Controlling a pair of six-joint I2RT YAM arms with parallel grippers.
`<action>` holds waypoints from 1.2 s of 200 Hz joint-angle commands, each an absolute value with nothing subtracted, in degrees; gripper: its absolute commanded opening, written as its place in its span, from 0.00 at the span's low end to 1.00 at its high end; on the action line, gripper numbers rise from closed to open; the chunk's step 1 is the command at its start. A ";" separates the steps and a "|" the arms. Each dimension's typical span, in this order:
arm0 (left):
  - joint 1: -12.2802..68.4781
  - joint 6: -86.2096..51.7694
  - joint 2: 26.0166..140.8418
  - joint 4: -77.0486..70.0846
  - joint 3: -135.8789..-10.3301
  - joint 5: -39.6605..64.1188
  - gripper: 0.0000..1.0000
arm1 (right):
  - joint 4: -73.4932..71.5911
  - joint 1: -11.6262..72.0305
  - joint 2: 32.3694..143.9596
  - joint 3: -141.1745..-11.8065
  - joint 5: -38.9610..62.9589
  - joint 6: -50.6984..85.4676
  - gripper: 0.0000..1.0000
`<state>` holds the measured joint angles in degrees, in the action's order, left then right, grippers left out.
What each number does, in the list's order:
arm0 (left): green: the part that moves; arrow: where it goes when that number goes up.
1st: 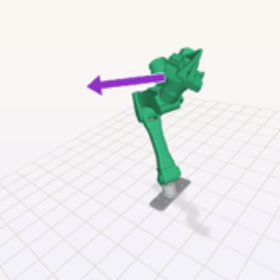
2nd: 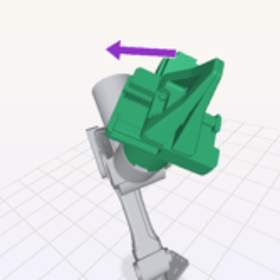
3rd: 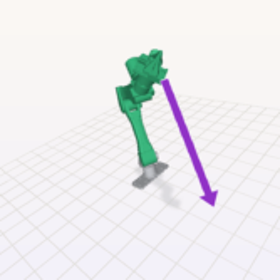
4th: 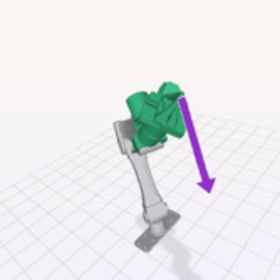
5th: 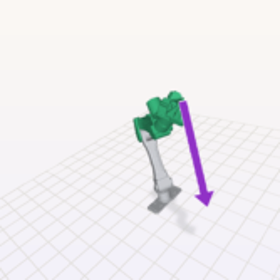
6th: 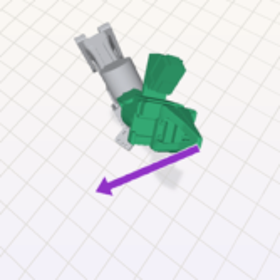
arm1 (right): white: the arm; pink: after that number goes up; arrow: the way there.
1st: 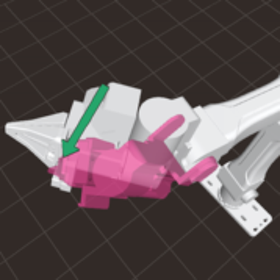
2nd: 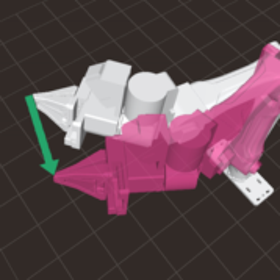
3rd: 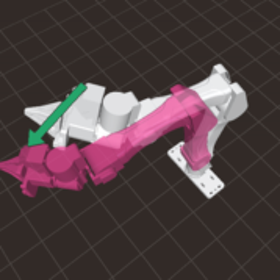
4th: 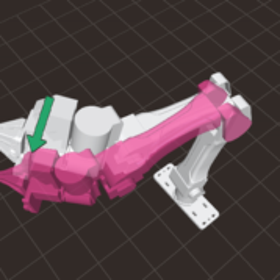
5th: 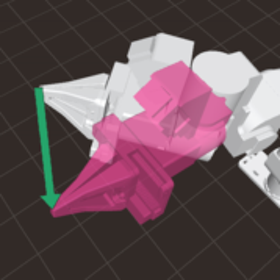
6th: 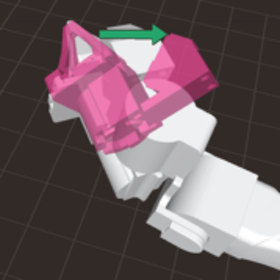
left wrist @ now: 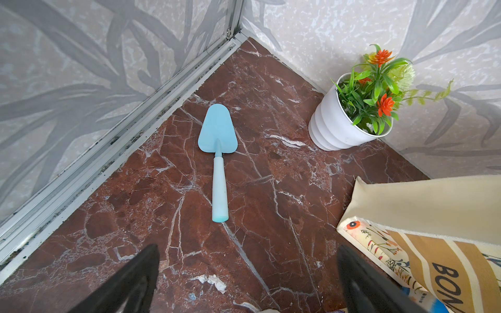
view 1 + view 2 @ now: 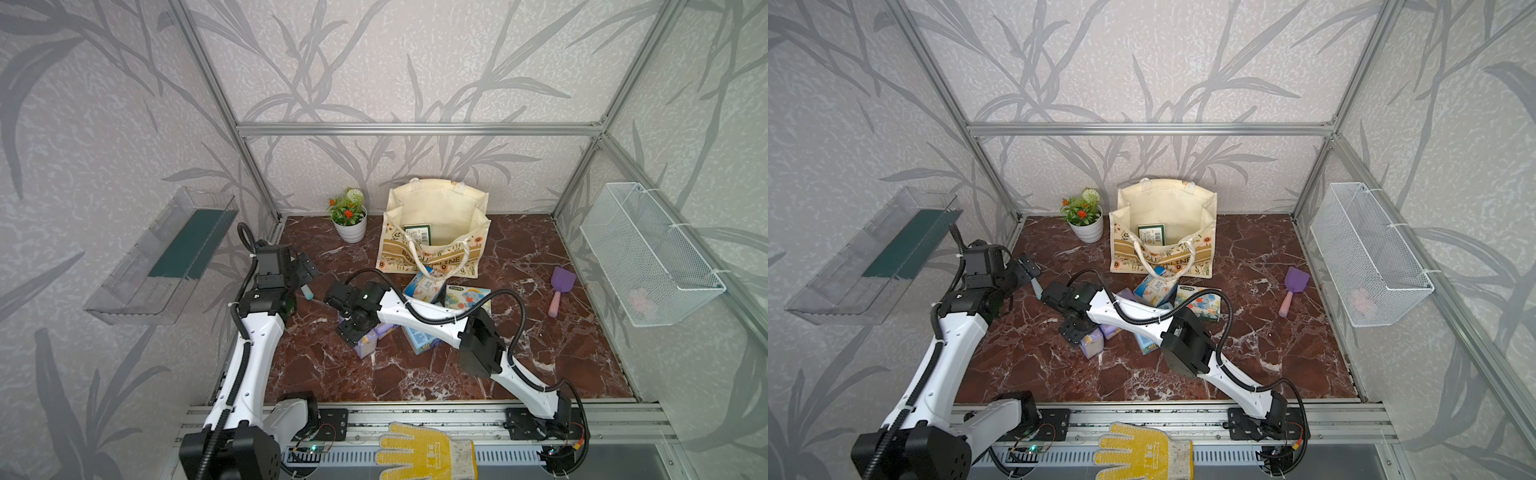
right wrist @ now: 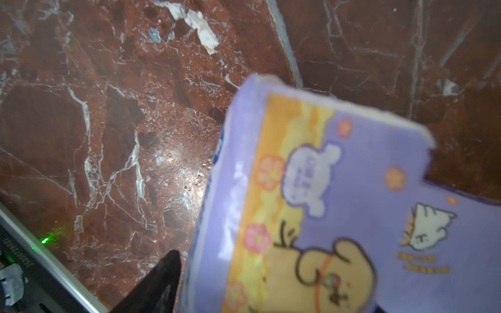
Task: Put tissues into the canvas bag
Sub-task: Pick up the pack of facial tissues from the center of the board, then place the pack of facial tissues in the canvas bag.
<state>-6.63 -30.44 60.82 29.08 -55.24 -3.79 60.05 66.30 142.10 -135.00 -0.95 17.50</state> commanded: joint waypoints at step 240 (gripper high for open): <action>7.55 -18.81 74.19 20.96 -75.81 12.70 0.96 | 48.13 35.00 111.01 -135.24 17.48 14.48 0.46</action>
<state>6.48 -21.56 71.68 23.07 -72.05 9.45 53.60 38.81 111.46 -133.45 13.30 11.99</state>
